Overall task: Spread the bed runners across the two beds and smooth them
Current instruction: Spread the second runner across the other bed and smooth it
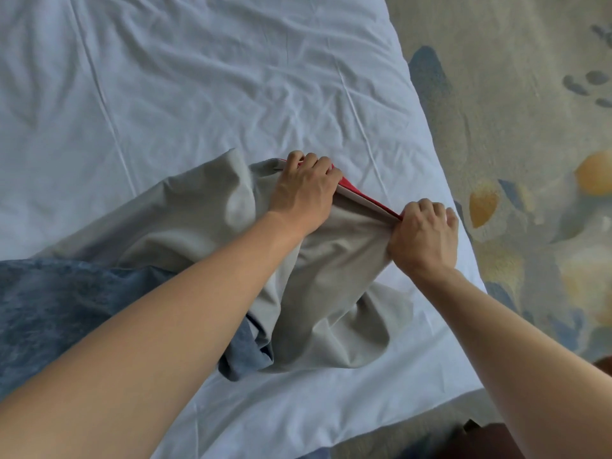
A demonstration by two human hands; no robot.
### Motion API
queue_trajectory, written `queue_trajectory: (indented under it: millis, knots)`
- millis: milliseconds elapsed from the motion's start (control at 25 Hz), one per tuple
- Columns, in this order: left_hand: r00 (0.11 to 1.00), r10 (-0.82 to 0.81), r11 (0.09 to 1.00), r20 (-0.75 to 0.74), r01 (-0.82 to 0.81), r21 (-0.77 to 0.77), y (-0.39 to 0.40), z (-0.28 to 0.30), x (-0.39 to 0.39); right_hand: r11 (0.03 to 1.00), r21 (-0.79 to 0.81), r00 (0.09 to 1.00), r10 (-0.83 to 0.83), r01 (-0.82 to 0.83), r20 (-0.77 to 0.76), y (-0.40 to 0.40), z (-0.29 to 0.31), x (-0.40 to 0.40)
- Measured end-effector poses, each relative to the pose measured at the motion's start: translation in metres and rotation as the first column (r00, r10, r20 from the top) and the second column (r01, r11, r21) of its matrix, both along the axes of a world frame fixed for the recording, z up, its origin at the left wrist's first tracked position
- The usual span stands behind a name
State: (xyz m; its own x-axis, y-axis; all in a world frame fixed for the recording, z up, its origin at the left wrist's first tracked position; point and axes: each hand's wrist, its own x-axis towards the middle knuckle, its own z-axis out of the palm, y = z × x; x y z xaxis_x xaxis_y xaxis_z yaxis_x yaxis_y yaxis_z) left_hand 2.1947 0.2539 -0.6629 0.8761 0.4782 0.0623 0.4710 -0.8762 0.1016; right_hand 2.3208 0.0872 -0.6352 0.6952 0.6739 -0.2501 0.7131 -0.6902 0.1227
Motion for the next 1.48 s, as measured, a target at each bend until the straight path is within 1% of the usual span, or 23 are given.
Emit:
queue_trajectory:
  millis: [80, 160, 240, 280, 320, 400, 480, 600, 720, 800, 920, 1000, 1080, 1120, 1200, 1280, 1320, 1360, 1400, 1440, 1480]
  knots:
    - [0.999, 0.026, 1.0, 0.018, -0.026, -0.004, 0.002, 0.001, 0.004, 1.0, 0.018, 1.0, 0.009, -0.008, -0.013, -0.004, -0.002, -0.003]
    - [0.99, 0.143, 0.988, -0.004, -0.143, -0.051, 0.013, 0.002, -0.002, 0.994, 0.083, 0.996, 0.07, -0.066, -0.049, 0.003, -0.002, -0.013]
    - [0.956, 0.29, 0.951, -0.052, -0.294, -0.098, 0.027, 0.004, -0.013, 0.98, 0.158, 0.987, 0.138, -0.125, -0.078, 0.019, -0.004, -0.023]
    - [0.939, 0.336, 0.933, -0.076, -0.343, -0.107, 0.032, 0.004, -0.018, 0.972, 0.183, 0.983, 0.166, -0.149, -0.084, 0.029, -0.006, -0.027]
    - [0.933, 0.348, 0.927, -0.092, -0.357, -0.113, 0.034, 0.004, -0.021, 0.965, 0.203, 0.979, 0.188, -0.168, -0.082, 0.038, -0.008, -0.031]
    - [0.948, 0.293, 0.942, -0.121, -0.308, -0.134, 0.032, 0.005, -0.02, 0.955, 0.228, 0.974, 0.212, -0.19, -0.076, 0.051, -0.012, -0.035]
    - [0.964, 0.238, 0.956, -0.117, -0.254, -0.145, 0.027, 0.007, -0.013, 0.956, 0.23, 0.977, 0.203, -0.183, -0.066, 0.053, -0.015, -0.032]
    - [0.976, 0.196, 0.967, -0.096, -0.208, -0.145, 0.015, 0.011, 0.004, 0.974, 0.192, 0.991, 0.128, -0.117, -0.042, 0.039, -0.012, -0.012]
    - [0.987, 0.113, 0.981, -0.115, -0.129, -0.147, -0.007, 0.012, 0.033, 0.99, 0.121, 0.997, 0.068, -0.065, -0.022, 0.016, -0.008, 0.016]
    - [0.993, 0.07, 0.985, -0.094, -0.084, -0.154, -0.023, 0.013, 0.058, 0.996, 0.082, 1.0, 0.019, -0.018, -0.007, -0.001, -0.003, 0.037]
    - [0.995, -0.041, 0.98, -0.094, 0.022, -0.198, -0.044, 0.018, 0.092, 0.995, 0.063, 0.997, -0.079, 0.078, 0.008, -0.025, 0.002, 0.061]
    - [0.986, -0.123, 0.968, -0.108, 0.096, -0.232, -0.048, 0.021, 0.103, 0.995, 0.059, 0.996, -0.084, 0.085, -0.021, -0.032, -0.002, 0.063]
    - [0.986, -0.132, 0.972, -0.1, 0.109, -0.207, -0.038, 0.025, 0.105, 0.984, 0.125, 0.989, -0.112, 0.124, -0.097, -0.037, -0.008, 0.059]
    - [0.99, -0.095, 0.984, -0.107, 0.077, -0.16, -0.026, 0.027, 0.104, 0.972, 0.169, 0.98, -0.141, 0.163, -0.138, -0.041, -0.009, 0.054]
    - [0.981, 0.061, 0.995, -0.182, -0.073, -0.061, 0.008, 0.03, 0.1, 0.958, 0.206, 0.971, -0.161, 0.197, -0.179, -0.051, -0.011, 0.045]
    - [0.927, 0.229, 0.97, -0.298, -0.243, -0.009, 0.039, 0.033, 0.091, 0.965, 0.195, 0.972, -0.138, 0.175, -0.19, -0.061, -0.013, 0.036]
    - [0.908, 0.25, 0.964, -0.337, -0.267, -0.003, 0.044, 0.037, 0.089, 0.968, 0.192, 0.973, -0.125, 0.162, -0.193, -0.063, -0.015, 0.031]
    - [0.924, 0.191, 0.977, -0.331, -0.212, -0.027, 0.039, 0.043, 0.092, 0.967, 0.201, 0.974, -0.117, 0.156, -0.195, -0.065, -0.016, 0.026]
    - [0.954, 0.051, 0.993, -0.297, -0.08, -0.086, 0.023, 0.05, 0.1, 0.962, 0.221, 0.974, -0.114, 0.157, -0.194, -0.066, -0.017, 0.022]
    - [0.947, -0.147, 0.982, -0.284, 0.106, -0.155, -0.001, 0.056, 0.109, 0.956, 0.241, 0.974, -0.121, 0.166, -0.193, -0.069, -0.017, 0.019]
    - [0.883, -0.349, 0.932, -0.315, 0.294, -0.212, -0.031, 0.06, 0.116, 0.953, 0.247, 0.972, -0.129, 0.177, -0.197, -0.072, -0.017, 0.017]
